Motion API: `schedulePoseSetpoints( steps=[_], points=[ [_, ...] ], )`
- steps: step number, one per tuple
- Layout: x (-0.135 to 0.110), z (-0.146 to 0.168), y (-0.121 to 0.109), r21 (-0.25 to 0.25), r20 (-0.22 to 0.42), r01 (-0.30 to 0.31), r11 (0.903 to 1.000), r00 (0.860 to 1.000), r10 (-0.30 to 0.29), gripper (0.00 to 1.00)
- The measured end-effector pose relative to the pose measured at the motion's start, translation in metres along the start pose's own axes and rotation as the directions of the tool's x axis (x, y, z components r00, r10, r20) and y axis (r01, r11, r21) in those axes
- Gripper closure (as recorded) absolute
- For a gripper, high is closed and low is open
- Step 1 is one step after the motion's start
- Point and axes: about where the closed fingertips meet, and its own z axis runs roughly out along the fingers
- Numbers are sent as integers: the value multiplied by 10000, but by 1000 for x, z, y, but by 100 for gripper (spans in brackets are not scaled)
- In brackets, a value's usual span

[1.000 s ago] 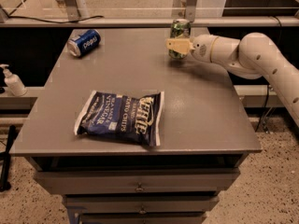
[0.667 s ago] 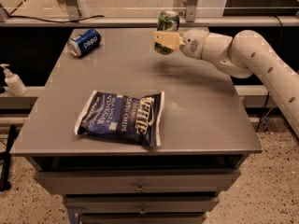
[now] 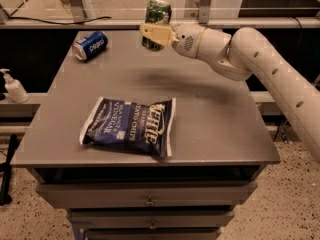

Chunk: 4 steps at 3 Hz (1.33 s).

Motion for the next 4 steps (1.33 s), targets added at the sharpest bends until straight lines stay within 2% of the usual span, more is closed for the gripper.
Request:
schedulePoseSetpoints(
  steps=[1, 2, 4],
  points=[
    [1, 7, 4, -146, -5, 332, 9993, 9994, -332, 100],
    [10, 32, 0, -347, 22, 652, 9973, 9979, -652, 100],
    [29, 95, -11, -433, -73, 1377, 9895, 9904, -1381, 100]
  ],
)
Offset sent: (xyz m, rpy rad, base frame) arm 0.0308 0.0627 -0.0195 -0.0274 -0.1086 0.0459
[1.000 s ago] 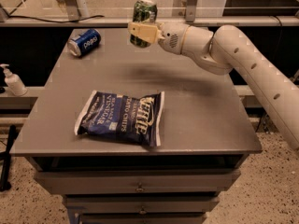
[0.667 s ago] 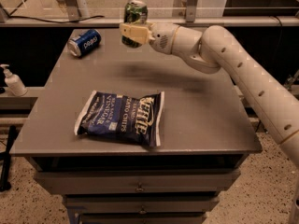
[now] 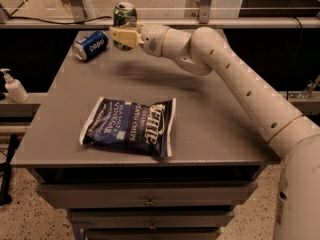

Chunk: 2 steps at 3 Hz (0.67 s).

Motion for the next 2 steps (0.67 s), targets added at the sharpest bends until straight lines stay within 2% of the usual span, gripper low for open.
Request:
schedulePoseSetpoints(
  steps=[1, 2],
  points=[
    [0, 24, 5, -237, -419, 790, 9966, 9959, -799, 100],
    [3, 49, 15, -693, -802, 1347, 9885, 9869, -1401, 100]
  ],
)
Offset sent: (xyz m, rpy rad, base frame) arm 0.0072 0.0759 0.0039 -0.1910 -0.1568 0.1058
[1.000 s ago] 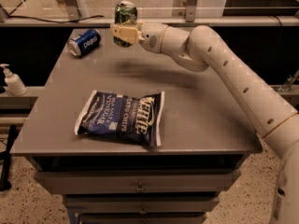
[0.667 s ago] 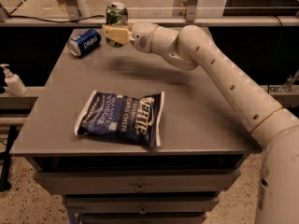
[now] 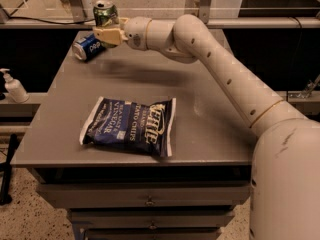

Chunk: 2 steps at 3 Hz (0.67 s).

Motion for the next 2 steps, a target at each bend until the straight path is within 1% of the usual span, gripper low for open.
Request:
schedulePoseSetpoints(
  steps=[1, 2],
  points=[
    [4, 22, 9, -340, -121, 95, 9994, 9999, -99, 100],
    [17, 37, 16, -565, -350, 38, 9984, 9994, -58, 100]
  ],
)
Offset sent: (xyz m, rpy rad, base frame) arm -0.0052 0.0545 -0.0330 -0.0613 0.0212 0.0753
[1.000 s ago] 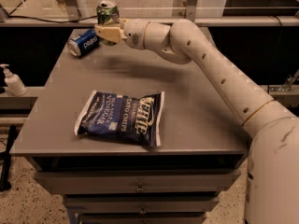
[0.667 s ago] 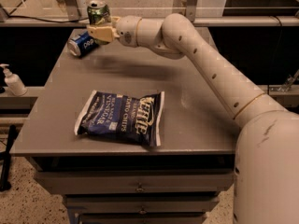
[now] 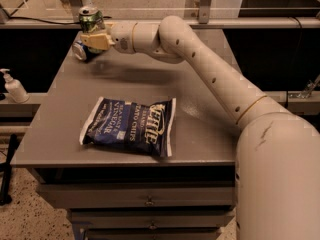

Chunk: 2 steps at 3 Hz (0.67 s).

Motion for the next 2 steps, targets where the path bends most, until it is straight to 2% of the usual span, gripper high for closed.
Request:
schedulePoseSetpoints(
  steps=[1, 2],
  points=[
    [22, 1, 2, -28, -380, -191, 9998, 9991, 190, 100],
    [37, 3, 5, 17, -544, -437, 9990, 9976, 437, 83]
  ],
)
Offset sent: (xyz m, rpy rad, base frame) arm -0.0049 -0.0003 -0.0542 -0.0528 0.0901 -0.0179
